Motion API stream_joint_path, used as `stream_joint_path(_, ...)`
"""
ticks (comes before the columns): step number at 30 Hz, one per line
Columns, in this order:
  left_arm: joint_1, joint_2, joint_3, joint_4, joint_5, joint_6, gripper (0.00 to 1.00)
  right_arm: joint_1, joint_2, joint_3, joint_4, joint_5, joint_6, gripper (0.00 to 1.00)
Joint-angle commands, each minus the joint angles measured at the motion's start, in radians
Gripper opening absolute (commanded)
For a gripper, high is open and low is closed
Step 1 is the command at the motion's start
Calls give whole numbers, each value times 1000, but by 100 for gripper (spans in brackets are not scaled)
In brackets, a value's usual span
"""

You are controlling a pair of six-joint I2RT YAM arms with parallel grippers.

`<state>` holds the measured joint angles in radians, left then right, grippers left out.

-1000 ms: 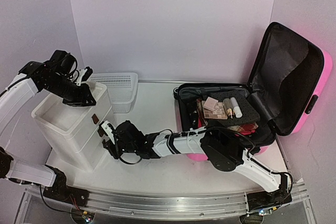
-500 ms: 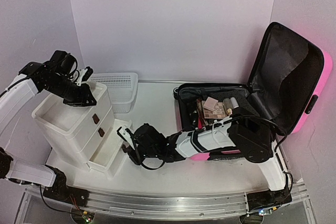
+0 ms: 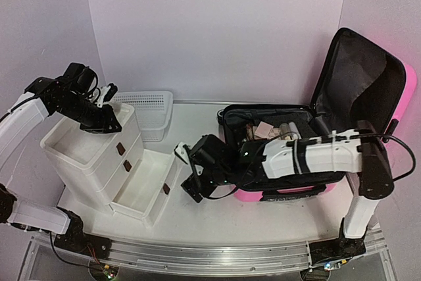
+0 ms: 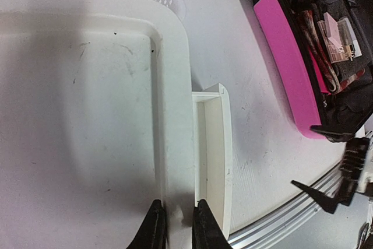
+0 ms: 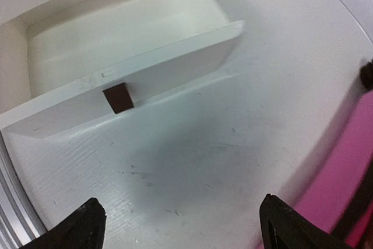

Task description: Open, take out, and arrange the luggage

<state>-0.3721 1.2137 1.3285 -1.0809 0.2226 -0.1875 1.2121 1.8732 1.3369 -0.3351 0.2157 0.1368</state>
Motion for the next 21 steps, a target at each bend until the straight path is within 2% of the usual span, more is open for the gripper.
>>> stream_joint_path(1,-13,56,-33,-56,-8,9,13,-31,-165,65,-379,222,94,98)
stream_joint_path(6,-13,66,-34,-43,10,13,13,-279,-279,78,-682,225,300,98)
stream_joint_path(9,-13,70,-38,-31,24,12,12,-464,-329,67,-715,140,309,96)
stream_joint_path(13,-13,69,-40,-31,32,17,12,-663,-321,126,-743,123,247,88)
stream_joint_path(16,-13,65,-40,-30,33,18,12,-783,-258,185,-758,46,222,76)
stream_joint_path(18,-13,63,-40,-28,38,16,12,-842,-207,230,-761,-14,208,66)
stream_joint_path(21,-13,61,-44,-26,47,11,12,-877,-129,290,-766,-85,186,62)
